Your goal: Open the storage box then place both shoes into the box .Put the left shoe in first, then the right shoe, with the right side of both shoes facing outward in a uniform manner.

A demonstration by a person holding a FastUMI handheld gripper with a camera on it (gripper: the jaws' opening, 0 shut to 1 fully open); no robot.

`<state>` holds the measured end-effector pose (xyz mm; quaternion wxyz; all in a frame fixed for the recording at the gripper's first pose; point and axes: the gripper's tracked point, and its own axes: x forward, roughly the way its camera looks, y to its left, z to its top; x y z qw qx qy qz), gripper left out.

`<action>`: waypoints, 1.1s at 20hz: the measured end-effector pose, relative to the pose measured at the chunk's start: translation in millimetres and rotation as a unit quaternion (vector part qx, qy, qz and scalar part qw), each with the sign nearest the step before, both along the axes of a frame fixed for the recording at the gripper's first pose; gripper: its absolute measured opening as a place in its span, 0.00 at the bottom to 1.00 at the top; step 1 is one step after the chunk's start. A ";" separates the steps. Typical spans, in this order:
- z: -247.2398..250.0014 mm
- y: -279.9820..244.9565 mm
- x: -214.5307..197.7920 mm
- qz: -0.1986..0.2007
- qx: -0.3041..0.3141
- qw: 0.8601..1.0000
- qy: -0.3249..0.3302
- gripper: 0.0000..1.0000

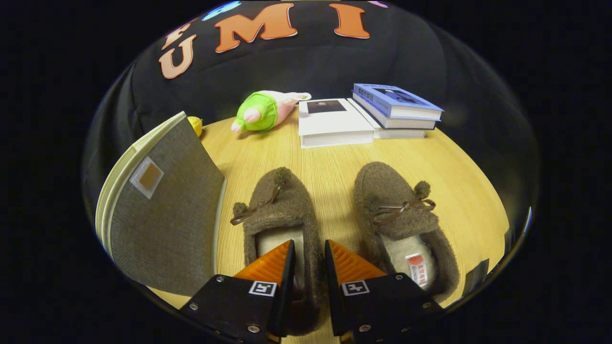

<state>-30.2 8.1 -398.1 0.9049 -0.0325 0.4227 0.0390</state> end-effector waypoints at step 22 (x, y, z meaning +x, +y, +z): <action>174.9 83.0 35.5 -0.031 0.084 0.994 -0.057 0.01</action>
